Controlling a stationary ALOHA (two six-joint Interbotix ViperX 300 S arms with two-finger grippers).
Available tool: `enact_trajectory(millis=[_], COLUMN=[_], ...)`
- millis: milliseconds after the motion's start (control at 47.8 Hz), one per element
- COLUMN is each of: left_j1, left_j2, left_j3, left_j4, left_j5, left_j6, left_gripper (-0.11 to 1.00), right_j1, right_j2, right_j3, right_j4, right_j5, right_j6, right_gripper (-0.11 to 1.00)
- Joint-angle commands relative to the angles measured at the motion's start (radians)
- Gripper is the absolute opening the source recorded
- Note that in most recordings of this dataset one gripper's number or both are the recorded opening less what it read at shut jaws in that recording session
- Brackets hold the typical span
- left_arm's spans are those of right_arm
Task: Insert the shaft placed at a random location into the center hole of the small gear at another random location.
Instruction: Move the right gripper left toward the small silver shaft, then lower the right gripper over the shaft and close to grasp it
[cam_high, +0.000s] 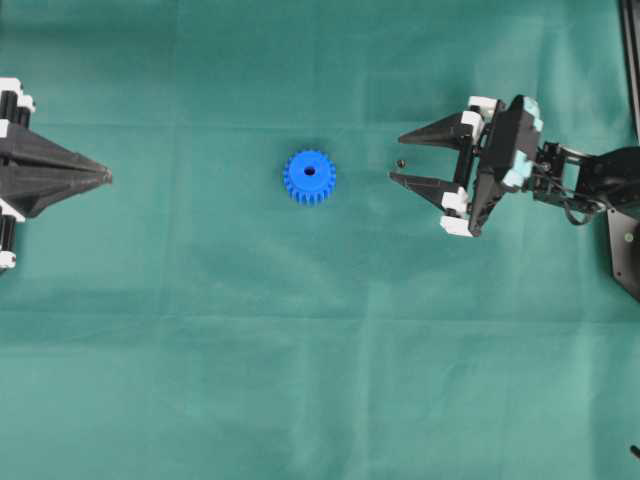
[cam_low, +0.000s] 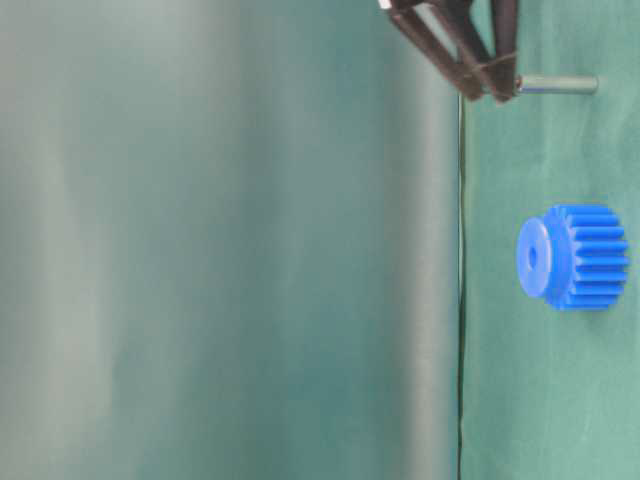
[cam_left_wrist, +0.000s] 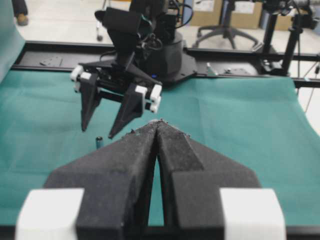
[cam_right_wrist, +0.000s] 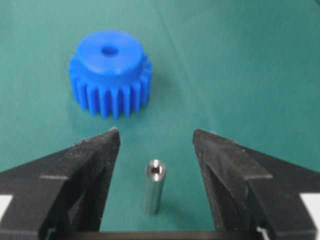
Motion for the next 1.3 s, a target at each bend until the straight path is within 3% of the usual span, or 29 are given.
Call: enact_trajectory(millis=[0,251,545,628,733,796,1110,1277], left_j1=[0.006,0.009,0.009,0.011,0.009,0.009,0.011,0.009], left_j2=[0.003,0.003,0.003,0.003,0.003,0.003,0.003,0.002], left_j3=[-0.009,-0.005,0.0,0.0,0.0,0.0,0.0,-0.002], left_j4=[-0.002,-0.002,-0.002,-0.002,-0.002,-0.002,-0.003,-0.003], left_j5=[-0.006,-0.006,-0.006,-0.003,-0.002,0.0,0.008,0.006], left_j6=[-0.003,-0.008,-0.011,-0.011,-0.011,-0.011,-0.012,-0.012], left_gripper=[0.0,0.0,0.0,0.0,0.0,0.0,0.0,0.0], right_j1=[-0.002,-0.003,-0.005,-0.005,-0.005,-0.005,-0.003,-0.002], right_j2=[0.017,0.035,0.049,0.051,0.051,0.051,0.043,-0.046], right_j3=[-0.014,-0.021,-0.029,-0.028,-0.023,-0.025,-0.031,-0.025], right_j4=[0.003,0.003,0.003,0.002,0.0,0.002,-0.002,-0.002], right_j5=[-0.018,-0.035,-0.032,-0.028,-0.02,-0.023,-0.018,0.049], right_j6=[0.009,0.015,0.02,0.018,0.02,0.02,0.025,0.028], right_gripper=[0.64,0.62,0.49,0.41,0.2,0.14,0.14,0.14])
